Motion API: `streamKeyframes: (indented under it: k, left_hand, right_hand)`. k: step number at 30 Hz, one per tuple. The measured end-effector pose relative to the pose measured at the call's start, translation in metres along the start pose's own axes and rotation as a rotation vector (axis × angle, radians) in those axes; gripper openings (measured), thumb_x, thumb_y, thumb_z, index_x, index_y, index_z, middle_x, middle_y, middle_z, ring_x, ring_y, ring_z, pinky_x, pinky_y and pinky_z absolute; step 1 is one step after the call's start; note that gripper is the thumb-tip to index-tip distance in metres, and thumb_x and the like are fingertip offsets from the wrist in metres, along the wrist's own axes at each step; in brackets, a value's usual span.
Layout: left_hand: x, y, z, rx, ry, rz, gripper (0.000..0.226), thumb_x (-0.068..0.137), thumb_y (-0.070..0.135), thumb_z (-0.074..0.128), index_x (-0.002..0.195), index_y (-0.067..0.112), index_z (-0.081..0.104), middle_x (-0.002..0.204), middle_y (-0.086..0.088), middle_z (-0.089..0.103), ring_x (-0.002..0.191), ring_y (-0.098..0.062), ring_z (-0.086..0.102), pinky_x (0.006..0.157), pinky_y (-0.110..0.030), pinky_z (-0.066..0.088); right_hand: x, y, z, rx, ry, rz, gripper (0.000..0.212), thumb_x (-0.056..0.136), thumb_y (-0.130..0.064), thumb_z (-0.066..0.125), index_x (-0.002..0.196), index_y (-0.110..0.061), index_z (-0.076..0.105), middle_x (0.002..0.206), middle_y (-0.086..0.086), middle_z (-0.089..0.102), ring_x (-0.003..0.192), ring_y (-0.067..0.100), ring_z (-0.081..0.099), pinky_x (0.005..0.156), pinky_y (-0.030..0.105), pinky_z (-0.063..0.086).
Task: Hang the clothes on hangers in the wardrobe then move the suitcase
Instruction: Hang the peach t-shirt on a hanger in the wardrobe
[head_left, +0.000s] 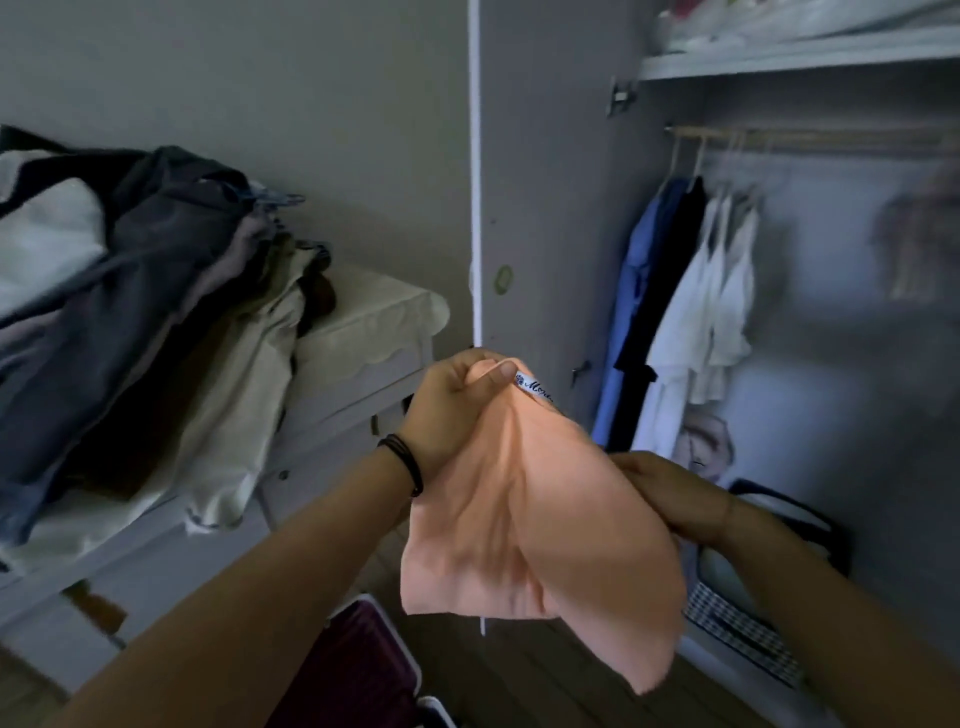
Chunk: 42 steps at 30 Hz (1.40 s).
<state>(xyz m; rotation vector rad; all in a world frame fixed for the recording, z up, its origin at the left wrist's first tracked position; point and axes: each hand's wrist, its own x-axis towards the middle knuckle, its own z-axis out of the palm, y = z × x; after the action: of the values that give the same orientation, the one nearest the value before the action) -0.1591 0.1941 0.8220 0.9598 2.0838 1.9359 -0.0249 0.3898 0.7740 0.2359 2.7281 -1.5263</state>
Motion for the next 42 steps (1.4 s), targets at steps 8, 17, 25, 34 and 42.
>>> streamKeyframes:
  k: [8,17,25,34,42]
  left_hand:
    - [0.063,0.017,0.098,-0.104,-0.104,0.091,0.012,0.091,0.02,0.062,0.084,0.012,0.068,0.079,0.003,0.068,0.075,-0.008,0.062,0.075,-0.023,0.05]
    - [0.138,-0.014,0.174,0.131,-0.142,0.072,0.021,0.091,0.031,0.06,0.082,0.013,0.069,0.075,0.009,0.067,0.066,0.003,0.059,0.064,-0.01,0.045]
    - [0.176,-0.028,0.226,0.321,-0.653,-0.087,0.027,0.078,0.03,0.074,0.102,0.02,0.065,0.088,0.008,0.066,0.074,-0.002,0.063,0.068,-0.014,0.05]
    - [0.251,-0.044,0.267,0.196,-0.72,-0.082,0.035,0.092,0.033,0.057,0.109,0.004,0.064,0.109,-0.013,0.069,0.097,-0.024,0.068,0.088,-0.033,0.055]
    - [0.341,-0.043,0.278,-0.036,-0.634,0.005,0.032,0.081,0.028,0.07,0.089,-0.002,0.063,0.08,-0.006,0.066,0.074,-0.015,0.063,0.068,-0.024,0.051]
  right_hand:
    - [-0.016,0.051,-0.065,0.732,-0.089,0.057,0.071,0.057,-0.049,0.084,0.111,-0.009,0.063,0.107,0.008,0.071,0.098,0.019,0.068,0.079,0.027,0.055]
    - [0.022,0.092,-0.19,0.786,0.332,-0.117,0.055,0.063,-0.038,0.081,0.107,-0.008,0.068,0.1,0.01,0.072,0.084,0.016,0.067,0.073,0.025,0.054]
    - [0.059,0.091,-0.288,0.519,0.671,-0.214,0.019,0.091,-0.008,0.057,0.074,-0.017,0.053,0.073,0.001,0.055,0.066,0.009,0.053,0.065,0.024,0.044]
    - [0.084,0.11,-0.339,0.448,0.807,-0.223,0.018,0.092,-0.009,0.055,0.076,-0.016,0.052,0.068,-0.008,0.055,0.059,-0.002,0.053,0.057,0.015,0.045]
    - [0.102,0.126,-0.373,0.202,0.803,-0.139,0.015,0.089,-0.019,0.06,0.074,-0.018,0.062,0.065,-0.01,0.062,0.062,0.0,0.055,0.059,0.015,0.045]
